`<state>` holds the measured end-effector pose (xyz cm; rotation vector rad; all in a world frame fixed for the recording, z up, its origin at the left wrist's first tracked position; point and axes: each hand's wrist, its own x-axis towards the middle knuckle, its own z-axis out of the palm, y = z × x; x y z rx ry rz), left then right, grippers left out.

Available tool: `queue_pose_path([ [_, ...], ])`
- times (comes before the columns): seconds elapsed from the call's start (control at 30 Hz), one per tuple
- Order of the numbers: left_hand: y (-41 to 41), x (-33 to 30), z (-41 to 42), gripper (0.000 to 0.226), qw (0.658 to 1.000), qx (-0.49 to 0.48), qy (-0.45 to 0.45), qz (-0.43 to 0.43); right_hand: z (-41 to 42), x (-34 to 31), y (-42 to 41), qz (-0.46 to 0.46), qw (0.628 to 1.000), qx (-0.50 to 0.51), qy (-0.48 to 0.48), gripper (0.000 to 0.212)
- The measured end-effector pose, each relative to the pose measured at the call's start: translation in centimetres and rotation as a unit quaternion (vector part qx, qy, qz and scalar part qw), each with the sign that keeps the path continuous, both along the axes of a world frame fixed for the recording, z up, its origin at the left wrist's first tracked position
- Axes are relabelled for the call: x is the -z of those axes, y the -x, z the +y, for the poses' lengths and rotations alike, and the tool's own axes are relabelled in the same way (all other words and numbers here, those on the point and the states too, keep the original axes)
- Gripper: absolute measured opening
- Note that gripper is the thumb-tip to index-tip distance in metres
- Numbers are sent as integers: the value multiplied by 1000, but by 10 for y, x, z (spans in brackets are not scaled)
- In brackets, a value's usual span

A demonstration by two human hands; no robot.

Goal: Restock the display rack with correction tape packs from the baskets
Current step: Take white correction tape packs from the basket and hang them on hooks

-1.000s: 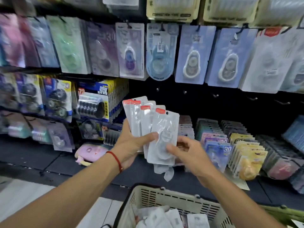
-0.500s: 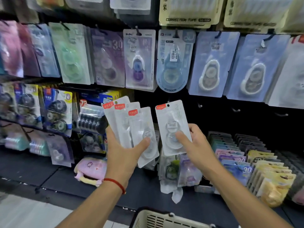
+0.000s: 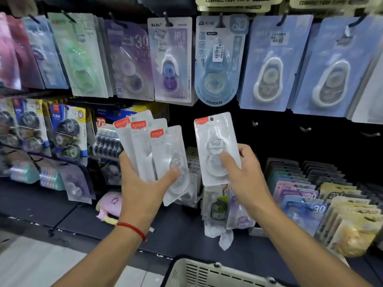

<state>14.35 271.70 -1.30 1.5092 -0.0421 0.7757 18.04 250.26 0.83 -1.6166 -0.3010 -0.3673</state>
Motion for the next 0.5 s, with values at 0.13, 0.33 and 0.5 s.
queue_pose_path([
  [0.13,2,-1,0,85,1000,4,0,1,3,-2,0,7,1000,6,-10,9],
  [0.33,6,-3,-3,83,1000,12,10,7,6,-1,0,-12,997,71,17,10],
  [0.5,6,-2,-4,82,999,26,17,17,-3,4,-8,56,987,70,137,39],
])
